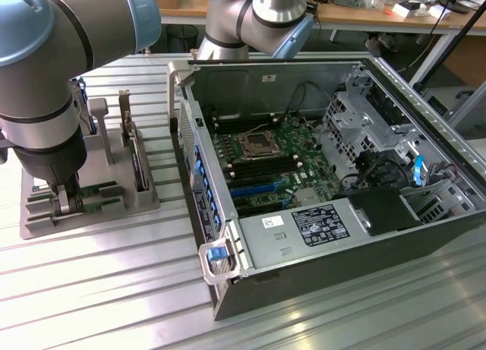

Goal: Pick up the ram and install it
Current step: 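Pick up the ram and move it above insertion slot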

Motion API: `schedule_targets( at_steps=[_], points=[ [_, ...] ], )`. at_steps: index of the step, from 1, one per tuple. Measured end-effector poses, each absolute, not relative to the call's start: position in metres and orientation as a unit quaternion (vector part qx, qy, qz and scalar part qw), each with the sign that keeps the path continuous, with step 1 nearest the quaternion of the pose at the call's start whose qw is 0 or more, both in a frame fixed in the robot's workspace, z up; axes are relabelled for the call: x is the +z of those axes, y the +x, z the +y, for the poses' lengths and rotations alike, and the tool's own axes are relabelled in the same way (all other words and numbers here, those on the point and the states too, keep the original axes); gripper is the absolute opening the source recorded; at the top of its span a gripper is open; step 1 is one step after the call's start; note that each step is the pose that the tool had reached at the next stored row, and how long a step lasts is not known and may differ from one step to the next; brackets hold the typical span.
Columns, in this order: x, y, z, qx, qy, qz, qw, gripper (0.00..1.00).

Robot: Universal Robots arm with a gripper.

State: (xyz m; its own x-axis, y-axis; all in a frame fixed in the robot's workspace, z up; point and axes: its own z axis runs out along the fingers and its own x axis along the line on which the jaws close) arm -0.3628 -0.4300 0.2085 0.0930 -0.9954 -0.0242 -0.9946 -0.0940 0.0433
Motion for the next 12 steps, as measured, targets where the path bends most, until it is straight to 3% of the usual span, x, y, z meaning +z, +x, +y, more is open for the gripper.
schedule_targets(
  at_steps=[12],
  points=[
    [0.2136,-0.3628,-0.43,-0.023,0.739,-0.673,0.008,0.12]
  ],
)
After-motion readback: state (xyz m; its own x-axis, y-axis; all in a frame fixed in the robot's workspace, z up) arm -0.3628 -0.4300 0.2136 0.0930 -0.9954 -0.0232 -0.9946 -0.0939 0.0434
